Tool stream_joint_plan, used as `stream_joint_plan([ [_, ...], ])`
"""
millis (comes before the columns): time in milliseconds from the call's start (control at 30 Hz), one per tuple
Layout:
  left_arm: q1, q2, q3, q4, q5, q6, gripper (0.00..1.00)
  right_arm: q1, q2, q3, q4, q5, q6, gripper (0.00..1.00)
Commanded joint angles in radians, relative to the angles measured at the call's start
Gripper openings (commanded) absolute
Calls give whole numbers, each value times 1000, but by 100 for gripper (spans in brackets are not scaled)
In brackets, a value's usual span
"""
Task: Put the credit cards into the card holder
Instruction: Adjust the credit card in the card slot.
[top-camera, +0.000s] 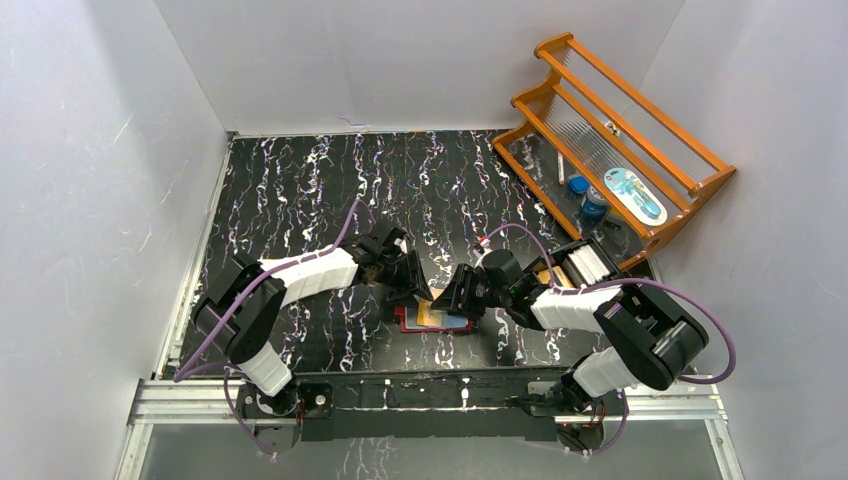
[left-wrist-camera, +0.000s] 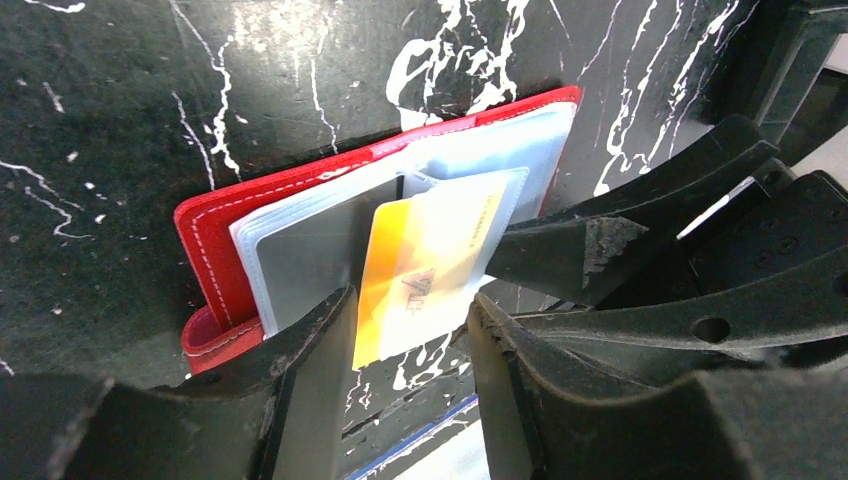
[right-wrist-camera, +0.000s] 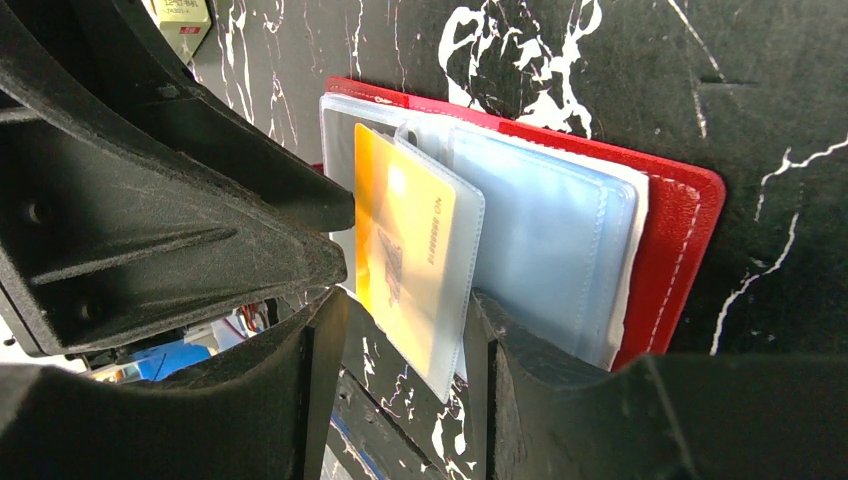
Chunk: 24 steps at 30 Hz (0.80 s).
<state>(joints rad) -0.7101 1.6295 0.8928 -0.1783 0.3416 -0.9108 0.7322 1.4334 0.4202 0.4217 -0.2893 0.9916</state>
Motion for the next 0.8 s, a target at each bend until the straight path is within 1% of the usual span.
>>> stream_joint_plan([
  [0, -12, 1, 14, 20, 34, -14, 42, -7, 5, 25, 31, 1, -13, 54],
  [467, -44, 8, -6, 94, 73, -67, 41, -6, 4, 25, 40, -11, -9, 52],
  [633, -44, -4, -9, 55, 55, -64, 43, -7, -40, 13, 56, -16, 14, 51],
  [767, -44, -4, -16, 61, 62, -66, 43, -7, -87, 1, 84, -28, 40, 50],
])
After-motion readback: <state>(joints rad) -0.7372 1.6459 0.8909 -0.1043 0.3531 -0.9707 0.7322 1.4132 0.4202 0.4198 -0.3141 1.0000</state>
